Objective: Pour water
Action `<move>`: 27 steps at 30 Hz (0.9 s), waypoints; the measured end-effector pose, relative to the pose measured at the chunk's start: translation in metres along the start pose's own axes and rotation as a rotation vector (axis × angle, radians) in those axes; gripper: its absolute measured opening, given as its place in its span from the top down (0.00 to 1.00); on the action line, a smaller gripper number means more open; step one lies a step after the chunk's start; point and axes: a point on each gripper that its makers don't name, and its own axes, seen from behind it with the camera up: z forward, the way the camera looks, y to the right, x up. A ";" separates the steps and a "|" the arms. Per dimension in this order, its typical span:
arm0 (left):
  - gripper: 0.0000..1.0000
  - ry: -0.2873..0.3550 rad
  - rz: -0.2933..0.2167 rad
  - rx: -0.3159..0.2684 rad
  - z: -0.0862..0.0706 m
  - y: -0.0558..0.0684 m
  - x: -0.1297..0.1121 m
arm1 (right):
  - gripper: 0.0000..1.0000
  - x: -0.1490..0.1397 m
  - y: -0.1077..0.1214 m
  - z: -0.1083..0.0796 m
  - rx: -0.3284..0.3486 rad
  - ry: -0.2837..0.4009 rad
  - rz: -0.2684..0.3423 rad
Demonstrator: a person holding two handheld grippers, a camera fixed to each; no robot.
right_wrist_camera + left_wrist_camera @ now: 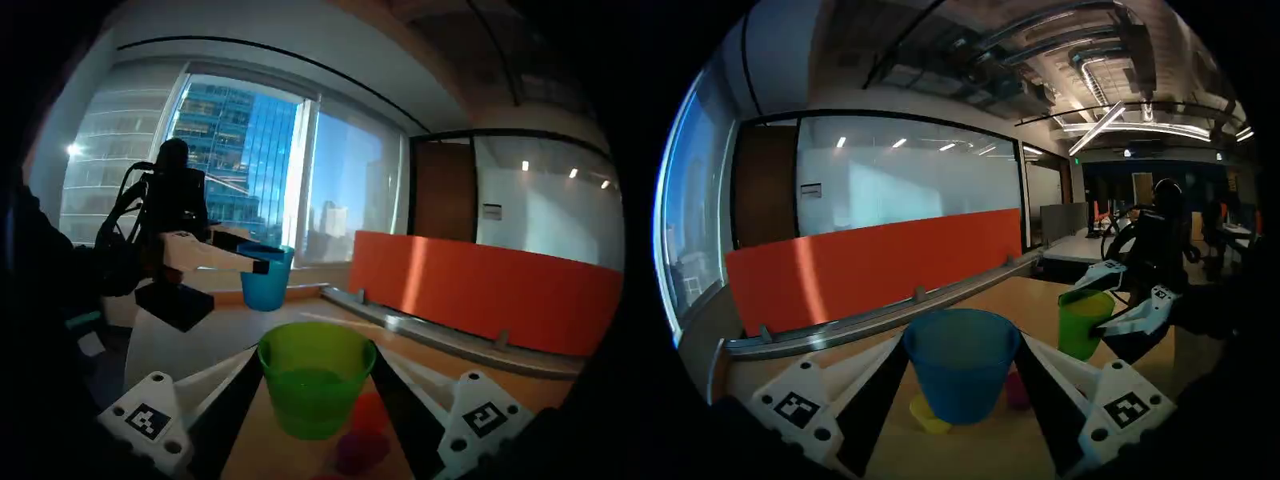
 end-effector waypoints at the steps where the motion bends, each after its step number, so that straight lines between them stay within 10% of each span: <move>1: 0.12 -0.005 0.002 -0.001 0.000 0.001 -0.003 | 0.09 0.000 0.001 -0.001 -0.002 -0.001 0.001; 27: 0.12 -0.154 0.033 -0.014 0.006 0.015 -0.086 | 0.09 -0.006 0.031 -0.028 -0.072 -0.019 -0.001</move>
